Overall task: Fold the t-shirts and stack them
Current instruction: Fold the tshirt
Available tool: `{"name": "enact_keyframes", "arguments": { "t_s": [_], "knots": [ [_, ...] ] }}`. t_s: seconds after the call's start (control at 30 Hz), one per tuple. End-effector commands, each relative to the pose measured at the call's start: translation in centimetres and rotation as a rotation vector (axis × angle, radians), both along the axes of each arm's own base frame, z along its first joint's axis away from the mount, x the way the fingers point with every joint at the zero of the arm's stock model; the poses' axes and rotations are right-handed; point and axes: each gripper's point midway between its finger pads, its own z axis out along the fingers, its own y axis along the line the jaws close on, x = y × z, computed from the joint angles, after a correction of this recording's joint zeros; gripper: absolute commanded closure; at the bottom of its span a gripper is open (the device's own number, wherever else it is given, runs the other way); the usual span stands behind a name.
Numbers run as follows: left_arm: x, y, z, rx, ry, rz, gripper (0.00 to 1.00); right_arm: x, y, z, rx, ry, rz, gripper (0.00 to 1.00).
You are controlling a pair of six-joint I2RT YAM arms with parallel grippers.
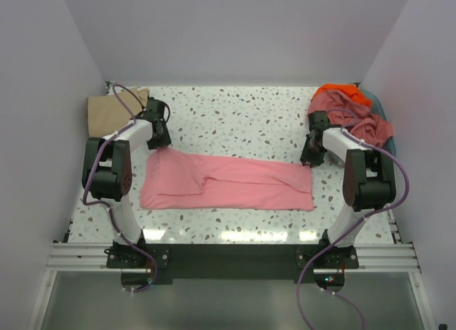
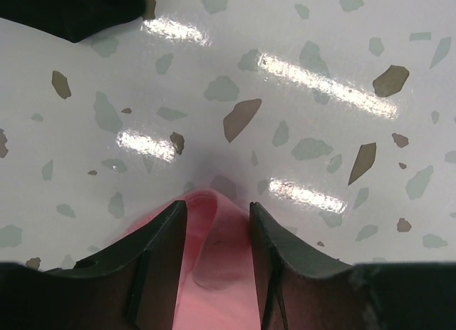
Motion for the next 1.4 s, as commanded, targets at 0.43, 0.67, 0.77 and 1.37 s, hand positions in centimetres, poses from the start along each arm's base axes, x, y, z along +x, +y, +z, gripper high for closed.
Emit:
{"name": "enact_keyframes", "arguments": {
  "t_s": [0.43, 0.67, 0.77, 1.37],
  "knots": [
    [1.1, 1.2, 0.7, -0.009, -0.042, 0.055, 0.80, 0.6, -0.9, 0.4, -0.036, -0.016, -0.020, 0.80],
    [0.8, 1.1, 0.3, -0.012, -0.036, 0.047, 1.00, 1.1, -0.9, 0.3, -0.042, -0.016, -0.019, 0.97],
    [0.7, 1.4, 0.5, -0.010, -0.040, 0.050, 1.00, 1.5, -1.0, 0.4, -0.049, -0.022, -0.025, 1.00],
    [0.6, 3.8, 1.7, 0.023, -0.077, 0.054, 1.00, 3.2, -3.6, 1.3, -0.108, -0.036, -0.063, 1.00]
  ]
}}
